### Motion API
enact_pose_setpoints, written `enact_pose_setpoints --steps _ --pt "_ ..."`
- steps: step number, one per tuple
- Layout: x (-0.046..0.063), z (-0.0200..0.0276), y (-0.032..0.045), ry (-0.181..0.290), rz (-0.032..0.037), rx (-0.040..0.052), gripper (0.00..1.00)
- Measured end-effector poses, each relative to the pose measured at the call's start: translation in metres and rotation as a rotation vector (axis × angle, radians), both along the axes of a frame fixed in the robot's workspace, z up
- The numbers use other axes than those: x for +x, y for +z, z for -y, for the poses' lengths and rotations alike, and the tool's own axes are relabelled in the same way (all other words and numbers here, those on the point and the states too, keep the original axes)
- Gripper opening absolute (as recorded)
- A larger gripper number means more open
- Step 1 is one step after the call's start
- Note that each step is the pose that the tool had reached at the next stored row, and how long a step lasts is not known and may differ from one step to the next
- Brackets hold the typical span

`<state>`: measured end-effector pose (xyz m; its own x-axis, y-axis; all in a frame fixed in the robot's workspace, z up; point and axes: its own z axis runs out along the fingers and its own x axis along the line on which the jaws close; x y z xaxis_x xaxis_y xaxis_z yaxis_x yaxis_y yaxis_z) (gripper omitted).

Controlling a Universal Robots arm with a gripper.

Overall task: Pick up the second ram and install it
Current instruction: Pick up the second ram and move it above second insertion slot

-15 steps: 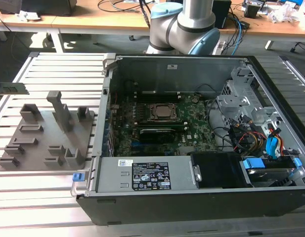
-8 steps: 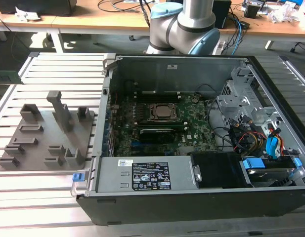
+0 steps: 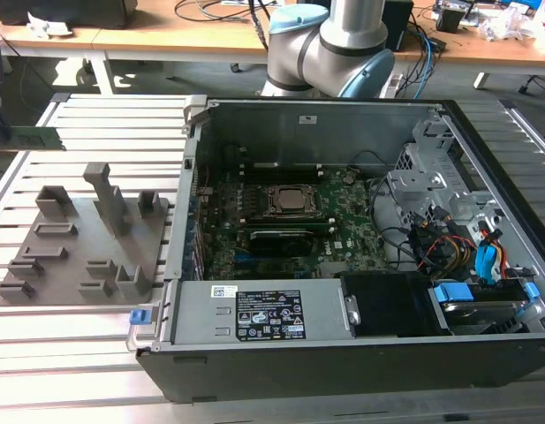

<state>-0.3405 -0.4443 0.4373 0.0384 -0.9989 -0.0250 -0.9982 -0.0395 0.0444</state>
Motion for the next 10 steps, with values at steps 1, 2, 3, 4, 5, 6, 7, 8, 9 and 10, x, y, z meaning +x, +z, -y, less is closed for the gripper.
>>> enact_pose_setpoints --steps 1,2,3,4,5,6,7,8,9,10 --pt "0.005 0.0 0.0 0.0 0.0 0.0 0.14" --pt "0.007 0.0 0.0 0.0 0.0 0.0 0.14" --pt "0.01 0.0 0.0 0.0 0.0001 0.0 0.14" --pt "0.016 0.0 0.0 0.0 0.0001 0.0 0.14" --pt "0.019 0.0 0.0 0.0 0.0 0.0 0.14" --pt "0.022 0.0 0.0 0.0 0.0 -0.0001 0.14" --pt "0.03 0.0 0.0 0.0 0.0 0.0 0.14" --pt "0.032 0.0 0.0 0.0 0.0 0.0 0.14" --pt "0.035 0.0 0.0 0.0 0.0 0.0 0.14" --pt "0.039 0.0 0.0 0.0 0.0 0.0001 0.14"
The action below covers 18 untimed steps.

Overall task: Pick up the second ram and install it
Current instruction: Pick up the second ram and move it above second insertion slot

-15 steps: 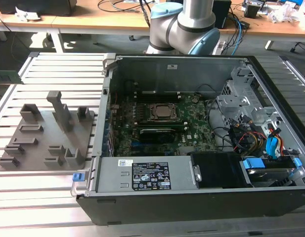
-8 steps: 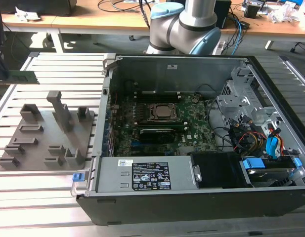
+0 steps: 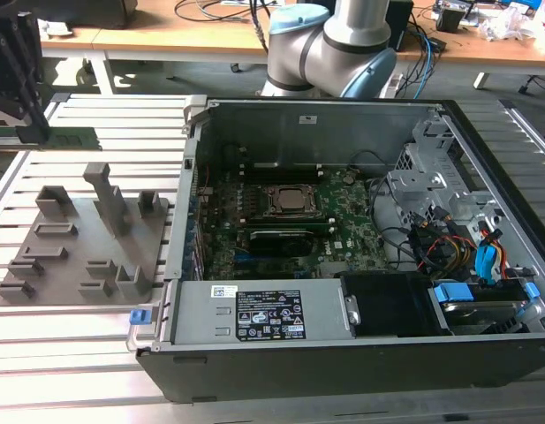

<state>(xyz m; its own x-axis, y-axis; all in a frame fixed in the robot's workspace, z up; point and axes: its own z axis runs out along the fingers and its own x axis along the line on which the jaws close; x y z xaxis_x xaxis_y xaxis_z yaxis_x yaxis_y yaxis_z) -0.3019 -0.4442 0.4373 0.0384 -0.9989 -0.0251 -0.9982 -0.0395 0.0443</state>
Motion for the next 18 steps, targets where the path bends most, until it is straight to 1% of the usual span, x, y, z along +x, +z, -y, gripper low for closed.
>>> enact_pose_setpoints --steps 1,2,5,7,8,11,17,18 --pt "0.003 0.0 0.0 0.0 0.0 -0.0001 0.14" --pt "0.011 0.0 0.0001 0.0 -0.0001 -0.0001 0.14" --pt "0.025 0.0 0.0 0.0 -0.0001 -0.0001 0.14" --pt "0.029 0.0 0.0 0.0 -0.0001 -0.0001 0.14" --pt "0.034 0.0 0.0001 0.0 -0.0001 -0.0001 0.14" --pt "0.054 0.0 0.0 0.0 -0.0002 -0.0001 0.14" --pt "0.088 0.0 0.0001 0.0 -0.0006 -0.0001 0.14" --pt "0.096 0.0 0.0 0.0 -0.0006 0.0 0.14"
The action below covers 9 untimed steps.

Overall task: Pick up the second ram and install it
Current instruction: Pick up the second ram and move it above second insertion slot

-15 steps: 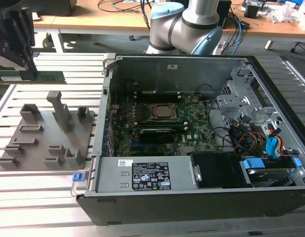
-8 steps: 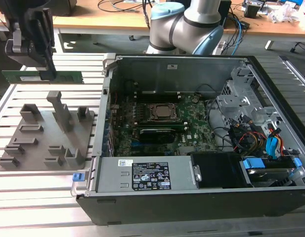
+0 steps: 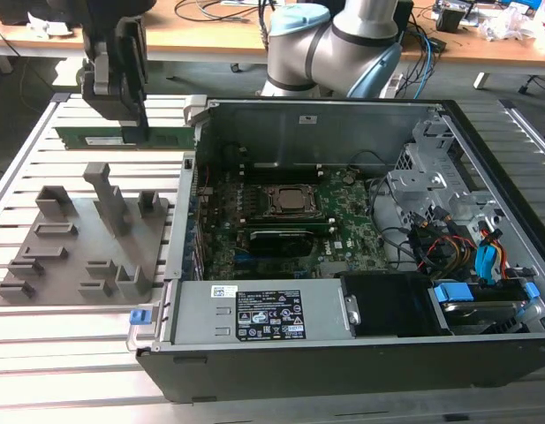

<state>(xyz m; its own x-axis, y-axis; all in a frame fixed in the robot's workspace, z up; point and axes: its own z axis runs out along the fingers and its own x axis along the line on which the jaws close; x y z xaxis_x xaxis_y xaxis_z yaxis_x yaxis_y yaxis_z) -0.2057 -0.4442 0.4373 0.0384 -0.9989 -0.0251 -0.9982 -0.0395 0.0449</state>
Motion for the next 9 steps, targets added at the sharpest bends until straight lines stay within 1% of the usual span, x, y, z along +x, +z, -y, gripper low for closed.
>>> enact_pose_setpoints --steps 5,8,9 --pt "0.031 0.0 0.0 0.0 -0.0005 0.0 0.14" --pt "0.045 0.0 0.0 0.0 -0.0007 -0.0001 0.14" --pt "0.062 -0.0001 0.0001 0.0 -0.0011 -0.0001 0.14"
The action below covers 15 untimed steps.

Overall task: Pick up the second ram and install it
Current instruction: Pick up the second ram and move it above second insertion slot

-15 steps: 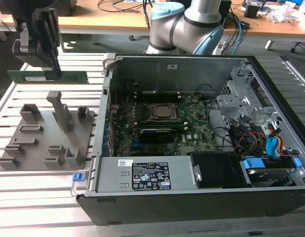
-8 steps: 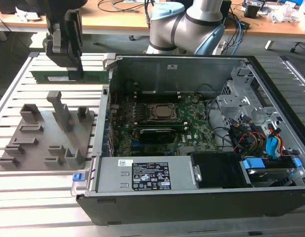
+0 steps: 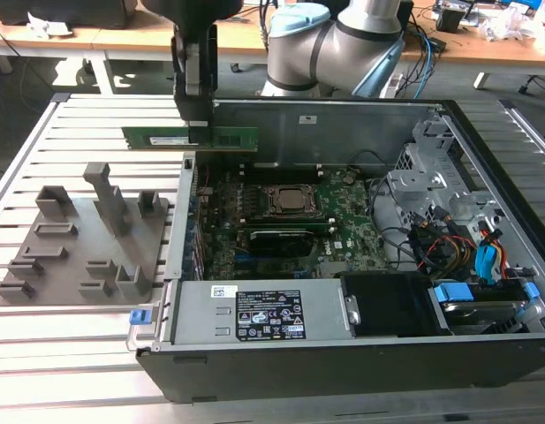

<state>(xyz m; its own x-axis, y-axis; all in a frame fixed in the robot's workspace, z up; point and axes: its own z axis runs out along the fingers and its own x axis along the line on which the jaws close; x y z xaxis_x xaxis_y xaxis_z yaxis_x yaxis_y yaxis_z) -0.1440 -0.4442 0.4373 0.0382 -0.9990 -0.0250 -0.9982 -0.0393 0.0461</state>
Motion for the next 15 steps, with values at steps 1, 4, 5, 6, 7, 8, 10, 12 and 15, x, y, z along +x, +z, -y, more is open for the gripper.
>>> enact_pose_setpoints --steps 1,4,5,6,7,8,10,12,15 --pt "0.005 0.0 0.0 0.0 -0.0001 0.0001 0.14" --pt "0.017 0.0 0.0 0.0 -0.0002 0.0 0.14" --pt "0.02 0.0 0.0 0.0 -0.0003 0.0001 0.14" --pt "0.024 0.0 0.0 0.0 -0.0003 0.0001 0.14" --pt "0.029 -0.0001 0.0 0.0 -0.0004 0.0 0.14" --pt "0.035 -0.0001 0.0 0.0 -0.0006 0.0 0.14" --pt "0.042 -0.0001 0.0 0.0 -0.0007 0.0001 0.14" --pt "0.052 -0.0001 0.0 0.0 -0.0008 0.0001 0.14" --pt "0.068 -0.0001 0.0 0.0 -0.0011 0.0 0.14"
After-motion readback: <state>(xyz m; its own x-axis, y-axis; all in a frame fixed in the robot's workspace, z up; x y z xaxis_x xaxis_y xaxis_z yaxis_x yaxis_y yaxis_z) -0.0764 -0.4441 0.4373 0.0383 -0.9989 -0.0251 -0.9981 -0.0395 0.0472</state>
